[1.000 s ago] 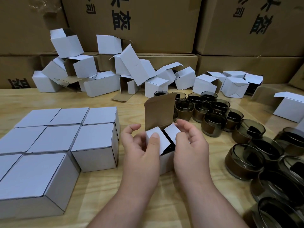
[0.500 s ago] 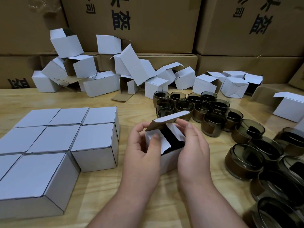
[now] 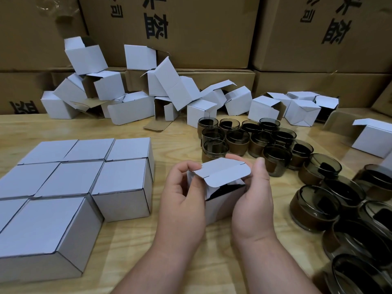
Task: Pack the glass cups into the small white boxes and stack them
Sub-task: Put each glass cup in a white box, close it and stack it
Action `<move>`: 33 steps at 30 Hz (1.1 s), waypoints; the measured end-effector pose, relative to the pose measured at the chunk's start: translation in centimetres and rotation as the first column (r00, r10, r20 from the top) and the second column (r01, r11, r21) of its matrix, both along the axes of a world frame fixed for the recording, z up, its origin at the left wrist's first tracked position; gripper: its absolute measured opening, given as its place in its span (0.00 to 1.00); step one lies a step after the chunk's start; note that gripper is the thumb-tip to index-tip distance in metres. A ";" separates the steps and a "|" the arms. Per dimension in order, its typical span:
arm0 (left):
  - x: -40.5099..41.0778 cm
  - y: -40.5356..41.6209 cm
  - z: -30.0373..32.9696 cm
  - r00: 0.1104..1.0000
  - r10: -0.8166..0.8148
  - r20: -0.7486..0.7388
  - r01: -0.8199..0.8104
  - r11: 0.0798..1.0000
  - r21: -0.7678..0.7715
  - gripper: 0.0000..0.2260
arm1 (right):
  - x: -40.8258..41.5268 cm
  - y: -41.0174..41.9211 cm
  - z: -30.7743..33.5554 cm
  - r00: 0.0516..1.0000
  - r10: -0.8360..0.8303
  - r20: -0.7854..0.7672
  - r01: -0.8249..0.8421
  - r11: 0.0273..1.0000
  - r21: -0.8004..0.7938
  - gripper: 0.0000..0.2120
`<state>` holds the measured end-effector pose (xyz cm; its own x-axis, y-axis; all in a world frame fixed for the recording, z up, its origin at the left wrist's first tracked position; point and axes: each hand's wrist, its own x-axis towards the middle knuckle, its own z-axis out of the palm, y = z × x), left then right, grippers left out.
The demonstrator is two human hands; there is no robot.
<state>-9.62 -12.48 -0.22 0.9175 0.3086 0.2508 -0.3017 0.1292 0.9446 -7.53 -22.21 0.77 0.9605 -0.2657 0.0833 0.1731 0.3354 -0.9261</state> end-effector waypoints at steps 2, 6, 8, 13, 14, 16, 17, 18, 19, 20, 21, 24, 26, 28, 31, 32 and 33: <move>-0.1 0.0 0.1 1.000 -0.001 -0.009 0.001 1.000 -0.016 0.13 | -0.1 0.0 0.0 1.000 0.001 0.004 -0.001 1.000 -0.012 0.29; -0.2 0.1 0.3 0.999 -0.033 -0.029 0.031 0.998 -0.059 0.15 | -0.3 0.1 0.1 0.999 -0.002 0.054 0.006 0.997 -0.076 0.28; -0.3 0.1 0.4 0.996 -0.082 -0.035 0.078 0.992 -0.100 0.16 | -0.3 0.1 0.1 0.998 0.000 0.069 0.006 0.996 -0.085 0.25; -0.5 0.3 0.7 0.962 -0.270 0.045 0.272 0.925 -0.267 0.14 | -0.4 0.4 0.2 0.993 -0.013 0.116 0.032 0.987 -0.160 0.22; -0.5 0.3 0.7 0.955 -0.288 0.068 0.295 0.910 -0.291 0.12 | -0.4 0.5 0.2 0.992 -0.011 0.122 0.033 0.983 -0.179 0.22; -0.5 0.3 0.7 0.950 -0.300 0.087 0.312 0.901 -0.303 0.12 | -0.4 0.5 0.2 0.992 -0.014 0.129 0.041 0.976 -0.213 0.21; -0.5 0.2 0.6 0.956 -0.281 0.085 0.294 0.914 -0.280 0.13 | -0.4 0.5 0.2 0.991 -0.019 0.135 0.049 0.973 -0.224 0.21; -0.6 0.1 0.5 0.965 -0.247 0.085 0.261 0.936 -0.236 0.15 | -0.4 0.5 0.2 0.989 -0.025 0.142 0.058 0.971 -0.232 0.20; -0.5 0.1 0.4 0.973 -0.210 0.096 0.224 0.960 -0.171 0.18 | -0.5 0.5 0.2 0.988 -0.030 0.151 0.066 0.969 -0.238 0.20; -0.5 0.0 0.4 0.977 -0.180 0.113 0.192 0.976 -0.102 0.19 | -0.5 0.5 0.3 0.986 -0.035 0.160 0.074 0.967 -0.245 0.20; -0.5 0.0 0.4 0.979 -0.155 0.131 0.162 0.986 -0.049 0.19 | -0.5 0.5 0.3 0.985 -0.039 0.168 0.081 0.965 -0.251 0.20; -0.5 0.1 0.4 0.985 -0.095 0.147 0.097 0.995 -0.008 0.15 | -0.6 0.6 0.3 0.982 -0.056 0.179 0.102 0.960 -0.262 0.20; -0.5 0.1 0.3 0.987 -0.072 0.142 0.074 0.997 -0.007 0.13 | -0.5 0.6 0.3 0.981 -0.062 0.185 0.110 0.958 -0.266 0.20; -0.5 0.1 0.3 0.988 -0.066 0.141 0.068 0.998 -0.007 0.13 | -0.5 0.6 0.3 0.979 -0.065 0.193 0.116 0.956 -0.268 0.19; -0.5 0.0 0.4 0.987 -0.049 0.150 0.050 0.999 -0.005 0.11 | -0.5 0.5 0.3 0.982 -0.061 0.180 0.106 0.962 -0.252 0.19; -0.5 0.1 0.4 0.987 -0.041 0.154 0.042 0.999 -0.001 0.11 | -0.5 0.4 0.3 0.983 -0.058 0.174 0.101 0.964 -0.244 0.19; -0.6 0.1 0.5 0.987 -0.036 0.156 0.036 0.999 0.005 0.10 | -0.6 0.4 0.3 0.984 -0.057 0.169 0.097 0.966 -0.239 0.19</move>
